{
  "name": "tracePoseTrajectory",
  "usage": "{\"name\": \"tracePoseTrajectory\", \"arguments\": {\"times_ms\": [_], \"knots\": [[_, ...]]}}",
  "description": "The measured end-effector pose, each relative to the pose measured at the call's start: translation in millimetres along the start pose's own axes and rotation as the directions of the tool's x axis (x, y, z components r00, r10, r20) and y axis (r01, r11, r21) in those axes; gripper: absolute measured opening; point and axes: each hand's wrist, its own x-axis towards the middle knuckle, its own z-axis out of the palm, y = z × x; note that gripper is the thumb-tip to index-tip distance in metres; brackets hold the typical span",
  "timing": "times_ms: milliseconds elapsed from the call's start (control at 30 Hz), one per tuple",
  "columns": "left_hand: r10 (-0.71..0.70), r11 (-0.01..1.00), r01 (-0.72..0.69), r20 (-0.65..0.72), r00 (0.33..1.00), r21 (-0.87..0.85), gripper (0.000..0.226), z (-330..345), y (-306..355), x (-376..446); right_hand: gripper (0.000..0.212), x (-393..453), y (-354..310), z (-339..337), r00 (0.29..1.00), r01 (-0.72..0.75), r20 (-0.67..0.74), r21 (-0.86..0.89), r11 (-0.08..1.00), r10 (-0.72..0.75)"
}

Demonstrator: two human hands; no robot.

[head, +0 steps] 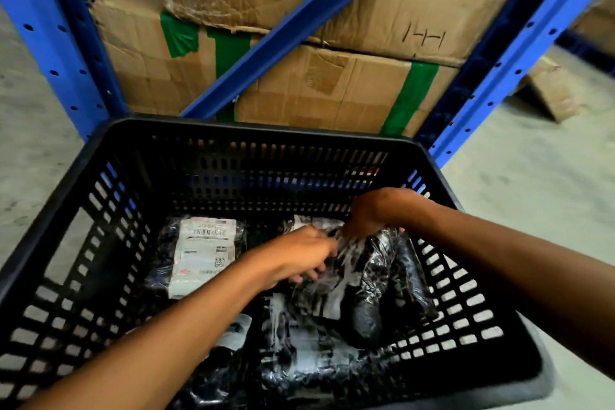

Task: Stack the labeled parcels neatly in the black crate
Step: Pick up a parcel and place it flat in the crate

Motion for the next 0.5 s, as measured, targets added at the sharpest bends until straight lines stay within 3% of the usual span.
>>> {"name": "tracePoseTrajectory", "arguments": {"times_ms": [67, 100, 200, 233, 333, 433, 500], "knots": [[0.014, 1.0, -0.014, -0.006, 1.0, -0.026, 0.015, -6, -1, -5, 0.045, 0, 1, -9, 1.0, 0.027, -0.007, 0.155, 0.987, -0.026], [0.023, 0.999, -0.023, 0.003, 1.0, -0.031, 0.021, -11, -1, -9, 0.043, 4, 1, -16, 0.996, 0.079, -0.048, 0.204, 0.976, -0.071], [0.03, 1.0, -0.03, -0.08, 0.996, -0.001, 0.082, -26, -12, -15, 0.035, 11, -14, -32, 0.964, 0.259, -0.196, 0.548, 0.796, -0.179], [0.03, 0.999, -0.033, -0.153, 0.988, -0.022, 0.086, -30, -18, -15, 0.036, 12, -23, -34, 0.948, 0.317, -0.204, 0.614, 0.723, -0.243], [-0.119, 0.97, 0.038, -0.334, 0.935, -0.239, 0.066, -49, -40, -17, 0.04, 18, -46, -30, 0.914, 0.396, -0.2, 0.616, 0.68, -0.352], [-0.23, 0.931, 0.091, -0.376, 0.898, -0.352, 0.091, -68, -59, -21, 0.046, 33, -46, -20, 0.927, 0.374, -0.206, 0.462, 0.804, -0.313], [-0.247, 0.914, 0.085, -0.377, 0.893, -0.396, 0.086, -82, -66, -23, 0.057, 40, -34, -14, 0.946, 0.319, -0.189, 0.407, 0.856, -0.262]]}}
